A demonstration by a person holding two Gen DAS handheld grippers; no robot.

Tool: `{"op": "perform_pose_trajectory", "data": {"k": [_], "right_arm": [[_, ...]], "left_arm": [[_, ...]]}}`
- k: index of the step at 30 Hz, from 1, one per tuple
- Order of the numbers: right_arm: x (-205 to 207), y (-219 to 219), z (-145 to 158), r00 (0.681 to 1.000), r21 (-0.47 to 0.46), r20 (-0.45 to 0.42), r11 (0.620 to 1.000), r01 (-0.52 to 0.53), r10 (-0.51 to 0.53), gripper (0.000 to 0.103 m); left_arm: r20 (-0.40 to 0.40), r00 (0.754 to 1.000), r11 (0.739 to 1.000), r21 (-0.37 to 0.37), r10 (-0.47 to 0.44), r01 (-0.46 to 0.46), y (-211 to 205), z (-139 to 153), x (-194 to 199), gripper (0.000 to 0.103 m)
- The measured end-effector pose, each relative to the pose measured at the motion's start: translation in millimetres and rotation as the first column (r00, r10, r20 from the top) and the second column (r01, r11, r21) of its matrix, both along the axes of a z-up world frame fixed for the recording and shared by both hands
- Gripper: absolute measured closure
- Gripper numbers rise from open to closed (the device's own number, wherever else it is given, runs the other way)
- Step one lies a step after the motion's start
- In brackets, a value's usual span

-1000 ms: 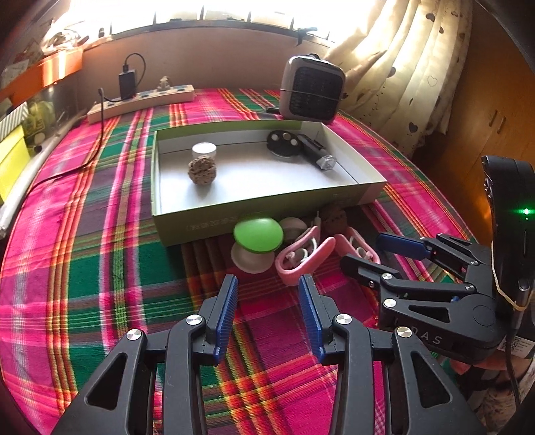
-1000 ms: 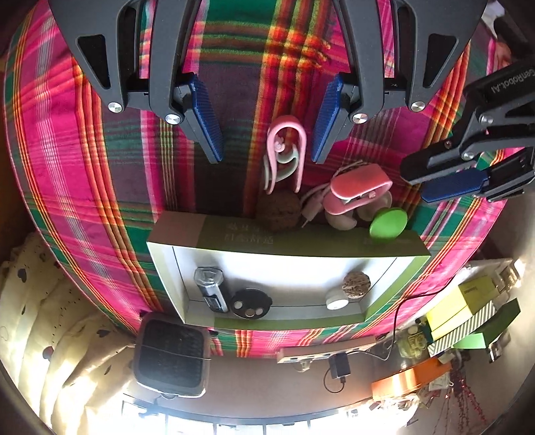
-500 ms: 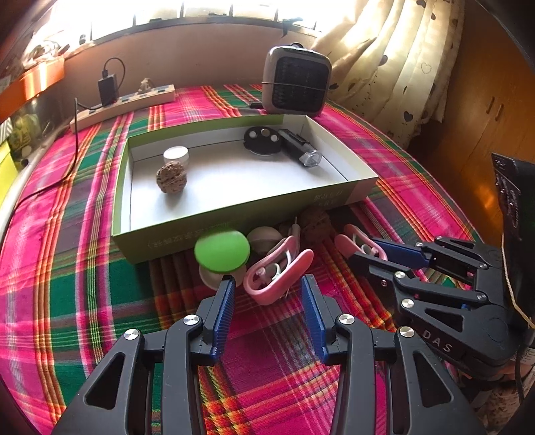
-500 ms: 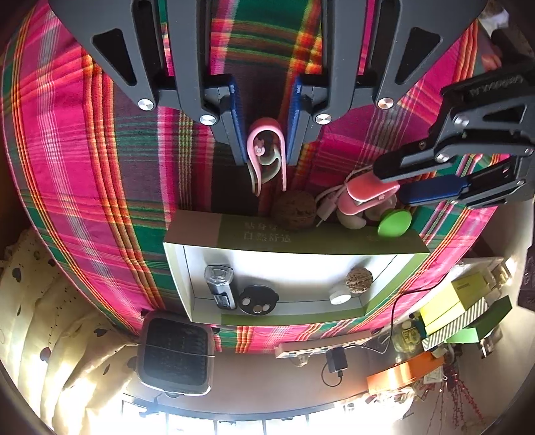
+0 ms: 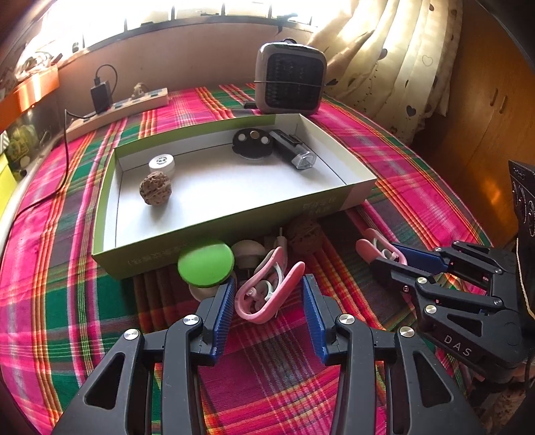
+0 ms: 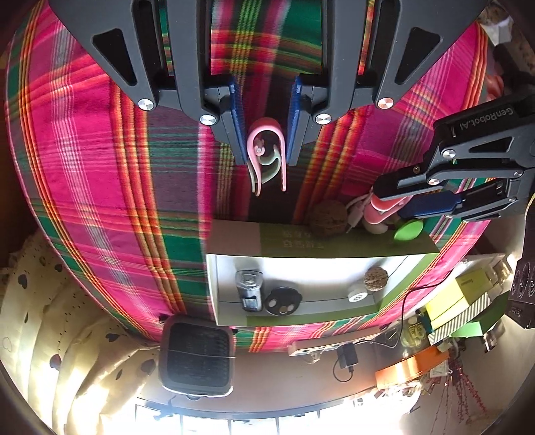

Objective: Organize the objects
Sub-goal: 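Close the left gripper on the pink clip while the right gripper holds the earhook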

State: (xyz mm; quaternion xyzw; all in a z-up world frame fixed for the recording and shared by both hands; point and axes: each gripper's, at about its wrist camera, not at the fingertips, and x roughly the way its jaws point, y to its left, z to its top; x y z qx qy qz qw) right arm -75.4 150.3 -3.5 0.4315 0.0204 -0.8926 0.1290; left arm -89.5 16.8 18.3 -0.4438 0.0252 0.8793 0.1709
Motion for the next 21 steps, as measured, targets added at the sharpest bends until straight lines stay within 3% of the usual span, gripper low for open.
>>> {"op": "perform_pose_trajectory", "data": {"k": [8, 21], "right_arm": [[-0.5, 3.2, -0.3, 1.000, -0.012, -0.002, 1.000, -0.011, 0.011, 0.079], [-0.3, 7.3, -0.2, 1.000, -0.023, -0.001, 1.000, -0.012, 0.012, 0.079]], "left_arm": [[0.000, 1.000, 1.000, 0.021, -0.002, 0.002, 5.8, 2.8, 7.2, 0.064], [-0.031, 1.000, 1.000, -0.015, -0.005, 0.004, 13.1, 2.9, 12.7, 0.065]]}}
